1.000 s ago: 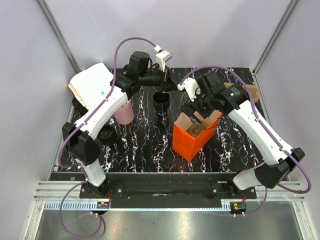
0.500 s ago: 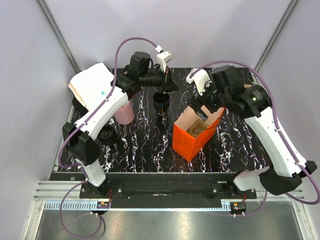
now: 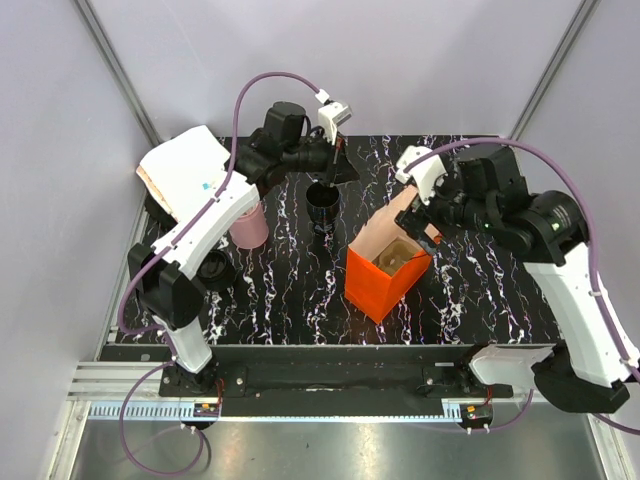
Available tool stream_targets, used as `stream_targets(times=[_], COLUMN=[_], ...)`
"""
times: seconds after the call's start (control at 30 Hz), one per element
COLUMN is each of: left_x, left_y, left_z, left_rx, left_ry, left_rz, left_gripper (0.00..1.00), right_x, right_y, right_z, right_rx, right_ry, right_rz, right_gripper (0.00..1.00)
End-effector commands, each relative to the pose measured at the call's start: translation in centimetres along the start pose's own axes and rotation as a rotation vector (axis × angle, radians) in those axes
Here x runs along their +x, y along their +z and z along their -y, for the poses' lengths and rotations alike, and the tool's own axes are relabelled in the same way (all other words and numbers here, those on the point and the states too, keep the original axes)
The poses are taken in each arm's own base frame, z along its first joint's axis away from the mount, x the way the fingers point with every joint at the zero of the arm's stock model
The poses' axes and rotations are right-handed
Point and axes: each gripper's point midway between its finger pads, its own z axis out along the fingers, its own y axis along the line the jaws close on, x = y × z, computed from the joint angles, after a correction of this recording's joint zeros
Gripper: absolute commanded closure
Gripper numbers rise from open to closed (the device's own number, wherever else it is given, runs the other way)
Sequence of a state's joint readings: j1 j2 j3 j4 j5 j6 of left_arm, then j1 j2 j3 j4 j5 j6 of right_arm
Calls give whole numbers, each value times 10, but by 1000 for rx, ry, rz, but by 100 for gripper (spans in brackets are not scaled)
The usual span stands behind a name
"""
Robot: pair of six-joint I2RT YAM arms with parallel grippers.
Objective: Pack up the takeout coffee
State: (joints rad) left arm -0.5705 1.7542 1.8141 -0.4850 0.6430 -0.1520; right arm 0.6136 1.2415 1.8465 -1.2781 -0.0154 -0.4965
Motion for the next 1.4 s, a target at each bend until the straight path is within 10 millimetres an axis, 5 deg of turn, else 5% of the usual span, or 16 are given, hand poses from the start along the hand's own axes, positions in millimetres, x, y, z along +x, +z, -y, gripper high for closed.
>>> stream_targets(times=[0.0,0.3,0.7,0.87,1.17,1.37], left_x=[-22,-26,-28,-29,-29,-32], left_y=[-2,-1,2,4,4,4], left_z=[8,13,13,11,8,8], left_rx=[-13,-42,-66,-71,-87,-89], left_ry=[89,150,167,168,175,179], left_rz=[47,36,28,24,21,24], left_gripper=[100,100,100,100,100,100], right_x=[-8,3,46,47,25,43], right_y=[-27,-43,-27,-32,-71,-57], right_z=[2,5,-4,-10,-31,-24], right_rx=[18,59,38,6,-104,-56], right_ry=[-62,-106,-170,-181,-182,-186], right_rz=[66,85,-44,-41,104,38], right_gripper=[0,0,12,23,15,16])
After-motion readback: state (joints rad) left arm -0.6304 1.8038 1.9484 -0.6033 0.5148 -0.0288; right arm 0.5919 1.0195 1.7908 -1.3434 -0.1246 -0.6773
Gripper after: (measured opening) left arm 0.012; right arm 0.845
